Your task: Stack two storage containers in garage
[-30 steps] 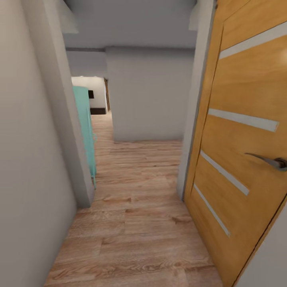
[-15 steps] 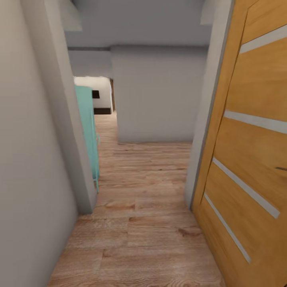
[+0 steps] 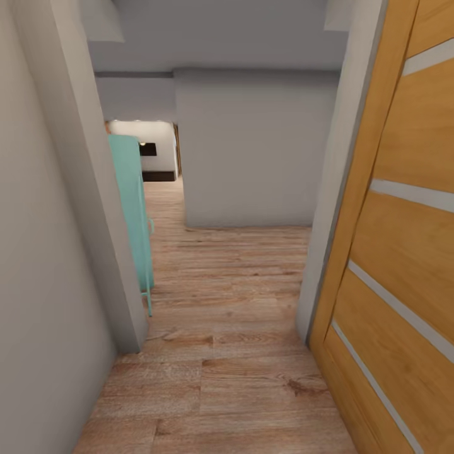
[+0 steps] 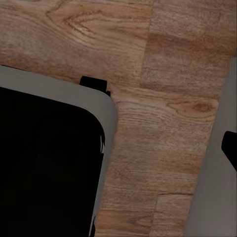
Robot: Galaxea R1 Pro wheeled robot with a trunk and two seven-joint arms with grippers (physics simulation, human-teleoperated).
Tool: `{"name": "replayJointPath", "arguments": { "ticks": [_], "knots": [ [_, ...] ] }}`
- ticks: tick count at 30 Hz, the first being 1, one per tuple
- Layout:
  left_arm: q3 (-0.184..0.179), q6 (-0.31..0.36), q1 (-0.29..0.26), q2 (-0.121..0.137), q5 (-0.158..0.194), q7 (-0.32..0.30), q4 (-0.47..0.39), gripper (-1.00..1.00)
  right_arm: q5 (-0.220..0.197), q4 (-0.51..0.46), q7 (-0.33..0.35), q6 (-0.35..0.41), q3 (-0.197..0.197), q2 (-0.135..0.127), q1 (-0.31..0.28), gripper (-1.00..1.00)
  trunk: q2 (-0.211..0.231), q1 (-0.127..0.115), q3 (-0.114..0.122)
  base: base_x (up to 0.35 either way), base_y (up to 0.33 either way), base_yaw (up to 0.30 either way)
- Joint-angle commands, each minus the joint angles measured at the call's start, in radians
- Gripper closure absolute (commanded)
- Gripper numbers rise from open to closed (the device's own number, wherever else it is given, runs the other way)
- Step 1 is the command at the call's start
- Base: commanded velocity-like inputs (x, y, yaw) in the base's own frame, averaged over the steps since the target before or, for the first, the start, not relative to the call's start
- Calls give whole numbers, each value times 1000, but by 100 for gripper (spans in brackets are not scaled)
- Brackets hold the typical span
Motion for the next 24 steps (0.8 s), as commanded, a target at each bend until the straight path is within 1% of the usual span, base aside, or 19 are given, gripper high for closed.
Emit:
{"name": "replayJointPath", "arguments": {
  "ticks": [1, 24],
  "knots": [
    [1, -2, 0, 0, 4, 1, -1, -100, -11, 1, 2, -3, 8, 0, 0, -100, 0, 1, -1, 321, 0, 0],
    [1, -2, 0, 0, 4, 2, -1, -100, -13, 8, -6, -5, 11, 1, 0, -100, 0, 1, -1, 321, 0, 0]
  ]
}}
